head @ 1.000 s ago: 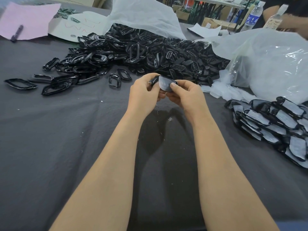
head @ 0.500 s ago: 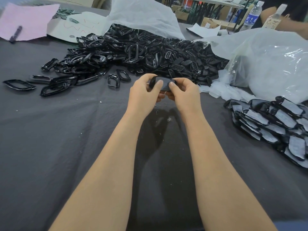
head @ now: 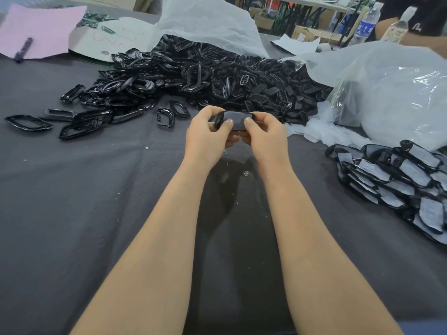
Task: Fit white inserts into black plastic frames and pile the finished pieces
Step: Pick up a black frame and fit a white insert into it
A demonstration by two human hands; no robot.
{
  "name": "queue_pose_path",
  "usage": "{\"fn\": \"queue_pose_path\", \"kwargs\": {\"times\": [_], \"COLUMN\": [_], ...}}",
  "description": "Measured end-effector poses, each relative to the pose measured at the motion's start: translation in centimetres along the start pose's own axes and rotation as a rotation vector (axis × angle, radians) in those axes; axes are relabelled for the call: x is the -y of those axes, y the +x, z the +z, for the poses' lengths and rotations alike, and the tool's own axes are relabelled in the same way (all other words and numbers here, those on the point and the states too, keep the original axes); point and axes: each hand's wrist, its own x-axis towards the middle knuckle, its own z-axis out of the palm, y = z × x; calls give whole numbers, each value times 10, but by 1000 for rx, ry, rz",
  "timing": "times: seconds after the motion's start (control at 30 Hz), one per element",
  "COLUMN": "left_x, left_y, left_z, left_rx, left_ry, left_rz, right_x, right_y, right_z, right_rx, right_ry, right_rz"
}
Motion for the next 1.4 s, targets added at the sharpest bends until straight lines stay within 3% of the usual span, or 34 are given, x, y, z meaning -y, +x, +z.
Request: {"fn": "queue_pose_path", "kwargs": {"times": [0.17, 0.5, 0.77, 1.0, 1.13, 1.23, 1.4], "left_x": [-1, -6, -3, -4, -5, -4, -4], "left_y": [0, -2, -2, -4, -5, -4, -5], "left_z": [0, 1, 1, 1, 1, 1, 3], "left_rx": [-9, 1, -7, 129, 99, 49, 3], "left_ry": [-23, -115, -45, 114, 86, 52, 131], "left_rz": [-27, -65, -64, -20, -38, -39, 64], "right_x": [-2, 3, 4, 4, 4, 5, 4], "right_y": [-1, 0, -2, -5, -7, -10, -13], "right_z": [4, 1, 3, 1, 3, 5, 10], "right_rx": [-17, 65, 4, 85, -8, -114, -145], "right_ry": [-68, 206, -140, -227, -187, -251, -372], "right_rz": [-63, 79, -39, -114, -141, -267, -358]}}
